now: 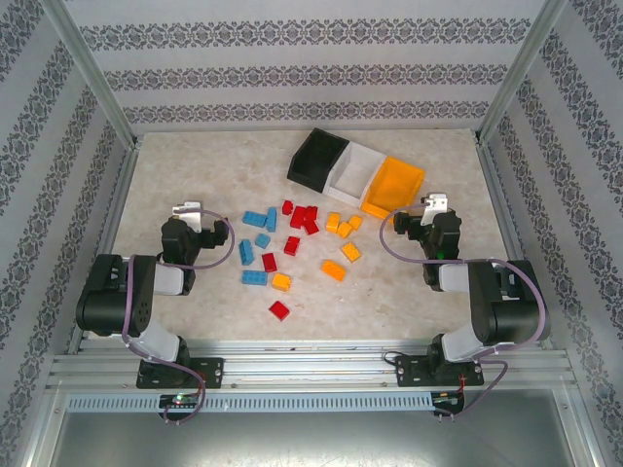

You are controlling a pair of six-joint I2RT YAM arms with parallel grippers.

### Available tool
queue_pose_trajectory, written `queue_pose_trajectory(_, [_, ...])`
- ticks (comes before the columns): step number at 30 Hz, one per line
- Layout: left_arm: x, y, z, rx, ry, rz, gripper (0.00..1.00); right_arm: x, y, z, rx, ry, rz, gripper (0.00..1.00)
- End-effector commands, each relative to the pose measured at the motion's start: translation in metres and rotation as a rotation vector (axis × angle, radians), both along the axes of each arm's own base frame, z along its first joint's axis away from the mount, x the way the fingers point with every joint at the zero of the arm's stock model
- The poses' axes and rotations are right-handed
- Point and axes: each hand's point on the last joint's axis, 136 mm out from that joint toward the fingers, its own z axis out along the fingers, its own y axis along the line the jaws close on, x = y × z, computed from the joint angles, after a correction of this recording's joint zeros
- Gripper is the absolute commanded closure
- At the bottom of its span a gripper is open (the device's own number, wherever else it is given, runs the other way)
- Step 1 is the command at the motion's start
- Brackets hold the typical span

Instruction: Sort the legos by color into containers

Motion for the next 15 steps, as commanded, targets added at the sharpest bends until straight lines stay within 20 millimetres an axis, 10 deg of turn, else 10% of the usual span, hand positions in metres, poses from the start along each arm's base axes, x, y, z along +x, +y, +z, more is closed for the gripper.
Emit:
queue_pose_trajectory(1, [0.0044,0.0013,0.0022,0.005,-0.002,-0.013,0.00,0.0014,0.0002,0.0022,0.006,-0.008,0.000,0.02])
queue_pose_trajectory(15, [0.0046,0.0013,0.0023,0.006,-0.002,-0.012,0.00,0.0024,-0.0006,0.0023,0.006,-0.003,-0.003,0.02])
